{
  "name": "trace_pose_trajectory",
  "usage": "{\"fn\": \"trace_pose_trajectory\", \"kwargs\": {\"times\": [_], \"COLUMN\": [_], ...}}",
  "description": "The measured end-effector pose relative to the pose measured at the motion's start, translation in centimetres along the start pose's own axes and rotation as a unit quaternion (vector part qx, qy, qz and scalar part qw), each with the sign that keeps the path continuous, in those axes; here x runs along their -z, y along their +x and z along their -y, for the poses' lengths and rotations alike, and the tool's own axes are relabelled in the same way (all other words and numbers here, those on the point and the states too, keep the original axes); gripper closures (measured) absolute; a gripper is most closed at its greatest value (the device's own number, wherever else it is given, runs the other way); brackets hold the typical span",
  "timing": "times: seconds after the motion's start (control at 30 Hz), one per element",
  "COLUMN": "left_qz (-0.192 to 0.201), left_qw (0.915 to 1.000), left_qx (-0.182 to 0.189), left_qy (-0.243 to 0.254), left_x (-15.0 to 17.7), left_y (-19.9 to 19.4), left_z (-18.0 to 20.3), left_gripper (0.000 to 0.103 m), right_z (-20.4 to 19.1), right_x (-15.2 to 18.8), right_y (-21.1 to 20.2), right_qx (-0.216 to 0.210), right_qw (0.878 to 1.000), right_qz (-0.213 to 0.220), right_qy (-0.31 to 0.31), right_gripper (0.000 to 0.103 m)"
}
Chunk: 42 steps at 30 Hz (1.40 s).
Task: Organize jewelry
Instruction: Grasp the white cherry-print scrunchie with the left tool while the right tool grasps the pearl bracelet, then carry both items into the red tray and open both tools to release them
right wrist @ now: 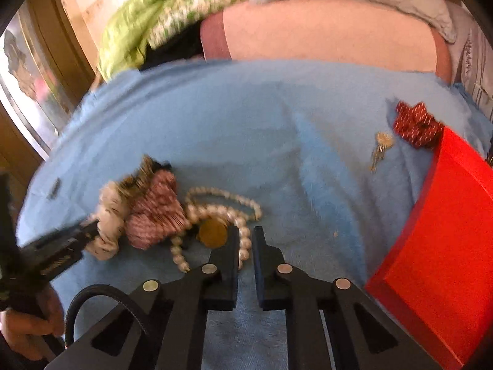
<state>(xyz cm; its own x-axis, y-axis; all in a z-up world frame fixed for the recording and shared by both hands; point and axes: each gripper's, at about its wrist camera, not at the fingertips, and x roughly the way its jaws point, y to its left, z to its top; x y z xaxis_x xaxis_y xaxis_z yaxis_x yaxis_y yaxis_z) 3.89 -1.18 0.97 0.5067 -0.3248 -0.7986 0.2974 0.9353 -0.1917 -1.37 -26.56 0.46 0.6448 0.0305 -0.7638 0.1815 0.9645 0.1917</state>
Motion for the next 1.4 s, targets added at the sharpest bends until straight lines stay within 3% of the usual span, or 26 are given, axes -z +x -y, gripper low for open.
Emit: {"fn": "trace_pose_trajectory", "kwargs": {"times": [0.3,0.43,0.53,0.6,0.8,0.87,0.97,1.27,1.4], "left_qz": [0.06,0.092,0.103,0.109,0.125,0.126,0.129,0.155,0.158], "left_qw": [0.9976,0.9949,0.9937,0.993,0.9906,0.9903,0.9897,0.9846,0.9835], "left_qx": [0.017,0.005,0.007,0.005,0.009,0.011,0.015,0.023,0.047], "left_qy": [0.029,0.04,0.045,0.047,0.055,0.056,0.059,0.077,0.075], "left_x": [-0.1,0.0,-0.1,-0.1,-0.3,-0.4,-0.4,-0.4,-0.7], "left_y": [-3.7,-5.0,-5.5,-5.7,-6.3,-6.4,-6.7,-8.0,-8.5], "left_z": [0.0,0.6,0.6,0.6,0.5,0.5,0.6,2.0,3.1], "left_gripper": [0.086,0.086,0.086,0.086,0.086,0.086,0.086,0.086,0.086], "right_z": [0.2,0.3,-0.2,-0.6,-0.4,-0.6,-1.7,-0.6,0.5], "right_x": [-0.7,-0.6,-0.1,0.1,0.2,0.3,0.5,0.0,-0.9], "right_y": [-4.9,-4.5,-2.8,-1.7,2.0,3.1,3.5,-1.5,-3.6], "right_qx": [-0.043,-0.048,-0.041,-0.023,0.018,0.03,0.054,0.02,-0.003], "right_qw": [0.996,0.997,0.999,0.999,0.999,0.997,0.994,0.999,0.998], "right_qz": [0.075,0.052,0.023,0.012,-0.039,-0.055,-0.057,0.023,0.06], "right_qy": [0.003,-0.003,-0.017,-0.029,-0.024,-0.035,-0.072,-0.04,-0.009], "right_gripper": [0.094,0.092,0.073,0.068,0.069,0.084,0.093,0.093,0.093]}}
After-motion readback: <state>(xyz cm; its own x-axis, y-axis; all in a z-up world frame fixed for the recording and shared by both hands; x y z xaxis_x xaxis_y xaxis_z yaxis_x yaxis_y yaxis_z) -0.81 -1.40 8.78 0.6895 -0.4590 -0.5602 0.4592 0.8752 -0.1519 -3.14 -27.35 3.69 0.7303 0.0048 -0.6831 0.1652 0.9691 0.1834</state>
